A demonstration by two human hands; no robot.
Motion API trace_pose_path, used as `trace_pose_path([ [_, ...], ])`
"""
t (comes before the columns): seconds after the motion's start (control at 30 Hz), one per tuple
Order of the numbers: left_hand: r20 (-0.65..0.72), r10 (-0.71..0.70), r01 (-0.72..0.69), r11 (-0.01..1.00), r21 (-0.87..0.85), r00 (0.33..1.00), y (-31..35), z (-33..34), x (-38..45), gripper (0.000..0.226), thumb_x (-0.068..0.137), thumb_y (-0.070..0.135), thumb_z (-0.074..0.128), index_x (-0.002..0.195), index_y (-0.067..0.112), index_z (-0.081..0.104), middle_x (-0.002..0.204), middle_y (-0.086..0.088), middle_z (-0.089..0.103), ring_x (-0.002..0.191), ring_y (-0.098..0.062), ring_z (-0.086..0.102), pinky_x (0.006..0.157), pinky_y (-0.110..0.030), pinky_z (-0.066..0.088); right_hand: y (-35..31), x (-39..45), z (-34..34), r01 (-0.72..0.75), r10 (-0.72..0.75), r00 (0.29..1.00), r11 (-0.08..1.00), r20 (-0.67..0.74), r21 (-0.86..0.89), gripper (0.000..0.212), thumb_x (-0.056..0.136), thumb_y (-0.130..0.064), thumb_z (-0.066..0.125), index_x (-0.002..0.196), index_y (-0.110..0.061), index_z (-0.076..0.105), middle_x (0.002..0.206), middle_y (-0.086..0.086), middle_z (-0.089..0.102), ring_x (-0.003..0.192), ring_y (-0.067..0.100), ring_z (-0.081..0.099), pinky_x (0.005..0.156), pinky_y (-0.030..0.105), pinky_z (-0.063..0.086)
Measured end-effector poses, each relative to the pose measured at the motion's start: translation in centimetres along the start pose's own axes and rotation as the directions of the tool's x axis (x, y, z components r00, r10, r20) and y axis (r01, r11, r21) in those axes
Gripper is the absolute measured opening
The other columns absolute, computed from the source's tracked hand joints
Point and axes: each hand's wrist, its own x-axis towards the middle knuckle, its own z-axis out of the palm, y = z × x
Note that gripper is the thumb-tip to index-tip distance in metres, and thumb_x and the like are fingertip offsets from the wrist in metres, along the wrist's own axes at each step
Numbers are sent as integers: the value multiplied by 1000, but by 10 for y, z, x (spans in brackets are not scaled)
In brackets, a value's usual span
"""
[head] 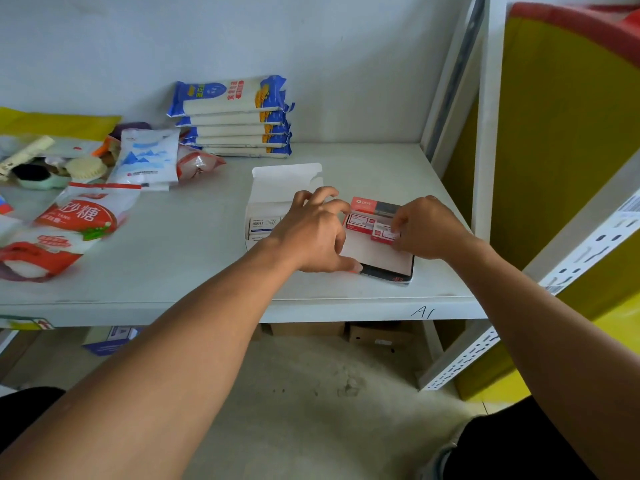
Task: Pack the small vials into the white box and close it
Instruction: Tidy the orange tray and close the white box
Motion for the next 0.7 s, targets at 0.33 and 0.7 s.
trace_pose_path([
  [0.33,-15,30,-30,1000,4,999,7,4,1,53,68,73,62,52,23,68,140,9,51,139,-18,22,108,-44,21,-9,-4,0,23,-15,994,997,110,-78,58,84,-46,68,135,-29,48,114,0,62,91,18,54,73,30,48],
  [0.7,-50,82,-80,996,42,995,11,4,2,53,72,71,59,49,24,62,138,6,54,137,-19,26,105,-45,27,-12,2,-10,225,-133,943,930,305,-290,43,89,-18,63,123,-44,62,128,1,49,115,26,40,83,32,40],
])
